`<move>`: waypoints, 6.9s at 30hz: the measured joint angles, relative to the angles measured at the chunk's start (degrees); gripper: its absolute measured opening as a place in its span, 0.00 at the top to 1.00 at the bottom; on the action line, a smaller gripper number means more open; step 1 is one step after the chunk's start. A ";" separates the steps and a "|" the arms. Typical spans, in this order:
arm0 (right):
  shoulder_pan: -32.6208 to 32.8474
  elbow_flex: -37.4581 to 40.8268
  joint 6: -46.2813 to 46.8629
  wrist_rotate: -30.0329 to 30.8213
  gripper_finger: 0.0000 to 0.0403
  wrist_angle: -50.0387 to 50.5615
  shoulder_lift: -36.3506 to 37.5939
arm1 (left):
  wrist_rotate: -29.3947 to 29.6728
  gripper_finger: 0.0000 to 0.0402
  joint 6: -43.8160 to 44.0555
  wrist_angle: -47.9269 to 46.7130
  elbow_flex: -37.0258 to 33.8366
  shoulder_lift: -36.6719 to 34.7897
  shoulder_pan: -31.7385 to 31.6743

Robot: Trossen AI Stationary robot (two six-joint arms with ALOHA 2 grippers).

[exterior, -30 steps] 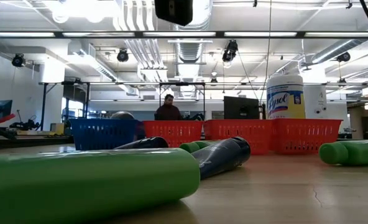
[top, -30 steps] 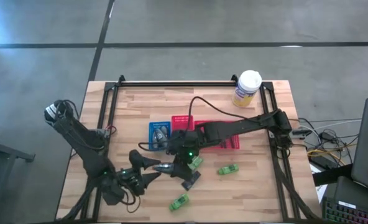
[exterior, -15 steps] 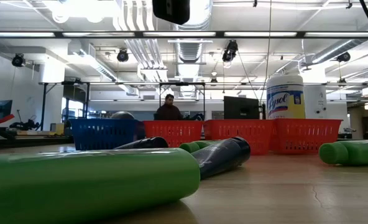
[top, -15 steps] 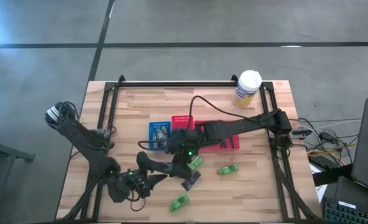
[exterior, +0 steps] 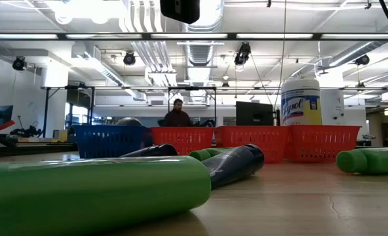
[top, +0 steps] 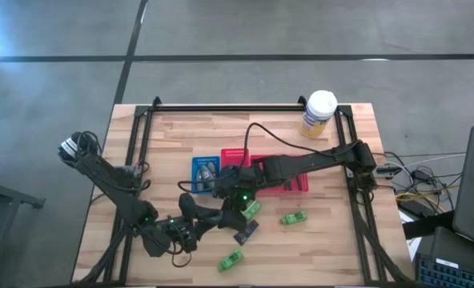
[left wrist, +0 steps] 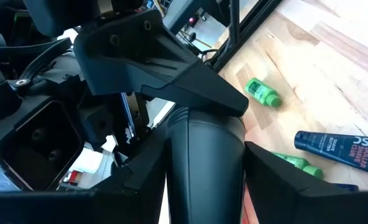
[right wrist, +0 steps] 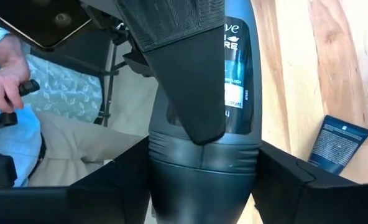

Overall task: Pick & Place Travel size toiletries
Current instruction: Put the gray deodorant into the blue bin, then put the green shampoo into the middle red bin

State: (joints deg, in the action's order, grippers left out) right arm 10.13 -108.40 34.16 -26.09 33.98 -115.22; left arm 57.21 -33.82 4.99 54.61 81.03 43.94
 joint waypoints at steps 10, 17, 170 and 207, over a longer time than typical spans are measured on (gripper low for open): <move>-0.09 -0.02 0.88 2.27 0.31 3.68 1.44 | 3.59 0.54 1.11 -3.46 -0.02 -0.07 0.11; 0.52 -0.02 -2.65 17.07 0.17 14.47 8.19 | 9.15 0.54 20.66 -17.03 -0.04 -2.51 0.95; 15.50 51.05 -9.80 16.18 0.67 6.38 18.22 | -15.83 0.39 91.14 -52.93 6.75 -8.31 -11.88; -8.62 44.50 5.71 21.10 0.28 -6.98 25.36 | -16.62 0.39 68.77 -58.87 1.27 -17.22 -19.18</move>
State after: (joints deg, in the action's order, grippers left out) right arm 1.51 -63.90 39.87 -4.99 27.00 -89.86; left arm 40.59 34.95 -53.87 55.88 63.81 24.76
